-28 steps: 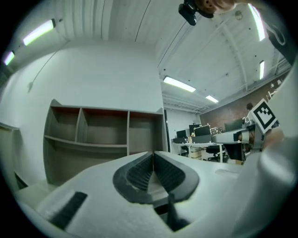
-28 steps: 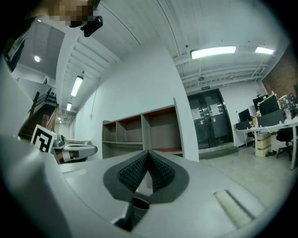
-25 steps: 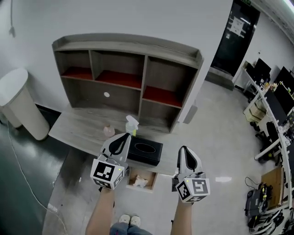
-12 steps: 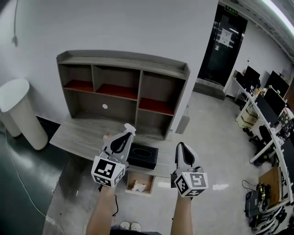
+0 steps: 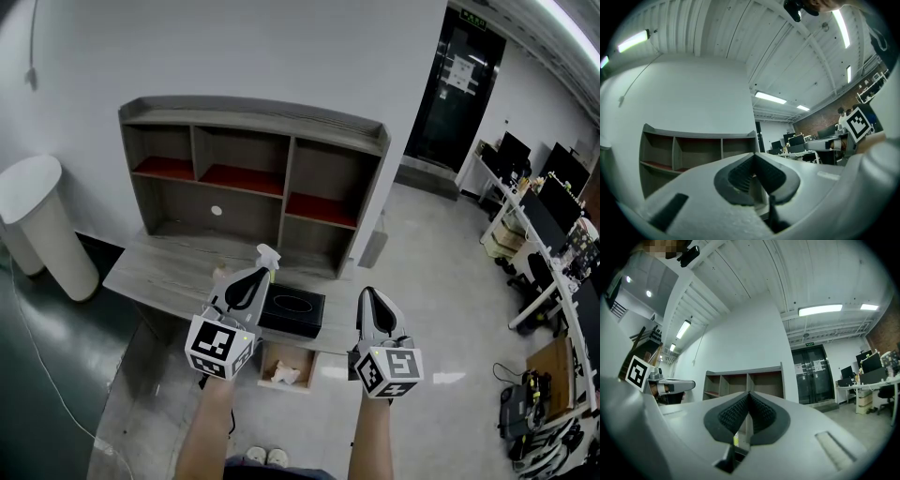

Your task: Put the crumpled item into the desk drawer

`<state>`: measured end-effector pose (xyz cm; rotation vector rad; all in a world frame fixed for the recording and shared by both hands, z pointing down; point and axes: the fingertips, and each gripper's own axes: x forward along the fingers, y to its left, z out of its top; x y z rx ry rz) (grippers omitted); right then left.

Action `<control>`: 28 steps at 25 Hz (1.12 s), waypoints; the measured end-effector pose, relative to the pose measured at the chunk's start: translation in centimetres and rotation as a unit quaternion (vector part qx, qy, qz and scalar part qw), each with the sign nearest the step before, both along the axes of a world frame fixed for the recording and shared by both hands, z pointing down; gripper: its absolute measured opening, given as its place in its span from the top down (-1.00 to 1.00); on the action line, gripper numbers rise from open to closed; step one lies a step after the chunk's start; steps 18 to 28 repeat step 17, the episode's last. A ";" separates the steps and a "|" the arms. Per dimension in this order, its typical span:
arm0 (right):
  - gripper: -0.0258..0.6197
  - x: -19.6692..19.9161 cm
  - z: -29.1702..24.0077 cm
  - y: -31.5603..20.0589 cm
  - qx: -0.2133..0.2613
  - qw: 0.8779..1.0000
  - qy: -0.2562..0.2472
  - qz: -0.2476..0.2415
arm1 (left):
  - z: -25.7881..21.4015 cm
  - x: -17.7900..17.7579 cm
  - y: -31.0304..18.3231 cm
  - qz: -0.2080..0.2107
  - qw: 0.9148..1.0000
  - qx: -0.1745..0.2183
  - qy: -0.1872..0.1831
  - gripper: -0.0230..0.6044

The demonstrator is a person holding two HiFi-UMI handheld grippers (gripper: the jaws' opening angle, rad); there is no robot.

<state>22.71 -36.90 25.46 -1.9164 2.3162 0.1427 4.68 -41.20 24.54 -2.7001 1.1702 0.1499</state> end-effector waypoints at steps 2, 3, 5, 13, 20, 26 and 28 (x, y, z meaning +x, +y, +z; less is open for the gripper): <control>0.89 0.0 0.0 0.2 -0.001 1.000 -0.001 0.000 | 0.0 0.1 0.3 0.003 1.000 0.000 -0.001 0.92; 0.89 -0.1 0.0 0.4 -0.001 1.000 0.000 0.000 | 0.0 0.2 0.5 0.004 1.000 0.000 -0.002 0.92; 0.89 -0.1 0.1 0.6 -0.003 1.000 0.001 -0.001 | 0.0 0.3 0.8 0.006 1.000 0.001 -0.005 0.92; 0.89 -0.2 0.5 1.2 -0.009 1.000 0.000 -0.002 | 0.6 0.5 1.2 0.010 1.000 -0.006 -0.009 0.92; 0.89 -0.3 0.7 1.1 -0.012 1.000 0.000 -0.003 | 1.0 0.5 1.1 0.011 1.000 -0.009 -0.012 0.92; 0.89 -0.3 0.7 1.1 -0.012 1.000 0.000 -0.003 | 1.0 0.5 1.1 0.011 1.000 -0.009 -0.012 0.92; 0.89 -0.3 0.7 1.1 -0.012 1.000 0.000 -0.003 | 1.0 0.5 1.1 0.011 1.000 -0.009 -0.012 0.92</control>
